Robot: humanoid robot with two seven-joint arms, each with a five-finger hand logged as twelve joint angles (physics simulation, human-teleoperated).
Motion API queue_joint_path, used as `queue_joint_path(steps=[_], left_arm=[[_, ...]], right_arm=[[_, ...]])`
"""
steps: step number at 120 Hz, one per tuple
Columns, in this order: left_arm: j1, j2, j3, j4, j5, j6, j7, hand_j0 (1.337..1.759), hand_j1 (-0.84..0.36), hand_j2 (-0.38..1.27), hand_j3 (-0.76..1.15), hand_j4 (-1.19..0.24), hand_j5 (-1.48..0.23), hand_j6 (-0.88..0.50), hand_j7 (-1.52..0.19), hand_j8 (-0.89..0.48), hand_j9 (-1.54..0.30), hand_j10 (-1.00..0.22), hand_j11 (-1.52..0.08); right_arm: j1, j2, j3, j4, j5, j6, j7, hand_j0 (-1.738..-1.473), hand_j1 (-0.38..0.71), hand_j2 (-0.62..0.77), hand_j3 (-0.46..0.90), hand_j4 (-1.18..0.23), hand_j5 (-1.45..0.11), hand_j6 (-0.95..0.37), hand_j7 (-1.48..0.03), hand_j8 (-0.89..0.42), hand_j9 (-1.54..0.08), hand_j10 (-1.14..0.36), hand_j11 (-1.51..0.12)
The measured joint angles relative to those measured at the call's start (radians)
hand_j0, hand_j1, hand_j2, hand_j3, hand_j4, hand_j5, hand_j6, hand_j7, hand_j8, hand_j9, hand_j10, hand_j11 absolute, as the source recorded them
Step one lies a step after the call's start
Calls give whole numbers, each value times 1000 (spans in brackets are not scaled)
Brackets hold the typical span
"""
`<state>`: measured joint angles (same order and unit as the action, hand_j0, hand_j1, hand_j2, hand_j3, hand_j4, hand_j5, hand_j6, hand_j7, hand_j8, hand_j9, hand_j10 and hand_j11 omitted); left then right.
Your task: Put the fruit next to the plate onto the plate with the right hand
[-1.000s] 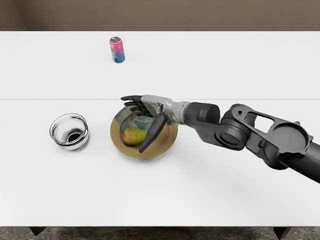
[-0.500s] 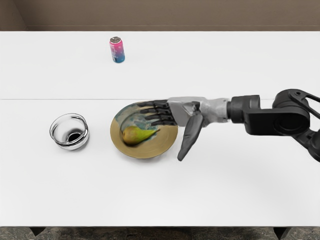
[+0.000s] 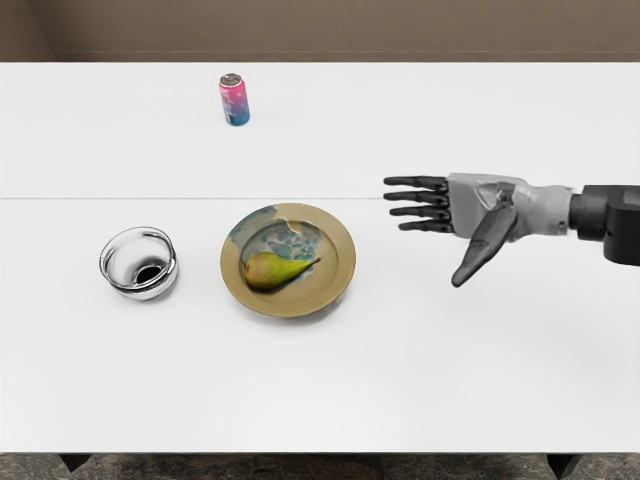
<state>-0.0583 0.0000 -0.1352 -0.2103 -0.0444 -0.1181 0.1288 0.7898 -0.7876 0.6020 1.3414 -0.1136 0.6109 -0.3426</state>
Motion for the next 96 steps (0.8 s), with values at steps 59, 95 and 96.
queue_joint_path(steps=[59, 95, 96], left_arm=[[0, 0, 0, 0, 0, 0, 0, 1658, 348, 0, 0, -1, -1, -1, -1, -1, -1, -1, -1], [0, 0, 0, -1, 0, 0, 0, 1658, 348, 0, 0, -1, -1, -1, -1, -1, -1, -1, -1], [0, 0, 0, -1, 0, 0, 0, 1658, 348, 0, 0, -1, -1, -1, -1, -1, -1, -1, -1]], right_arm=[[-63, -155, -2, -17, 66, 0, -1, -1658, -349, 1, 0, 0, 0, 0, 0, 0, 0, 0, 0], [-72, -164, -2, -16, 69, 0, 0, -1658, -349, 1, 0, 0, 0, 1, 0, 0, 0, 0, 0], [-72, -164, -2, -16, 69, 0, 0, -1658, -349, 1, 0, 0, 0, 1, 0, 0, 0, 0, 0]])
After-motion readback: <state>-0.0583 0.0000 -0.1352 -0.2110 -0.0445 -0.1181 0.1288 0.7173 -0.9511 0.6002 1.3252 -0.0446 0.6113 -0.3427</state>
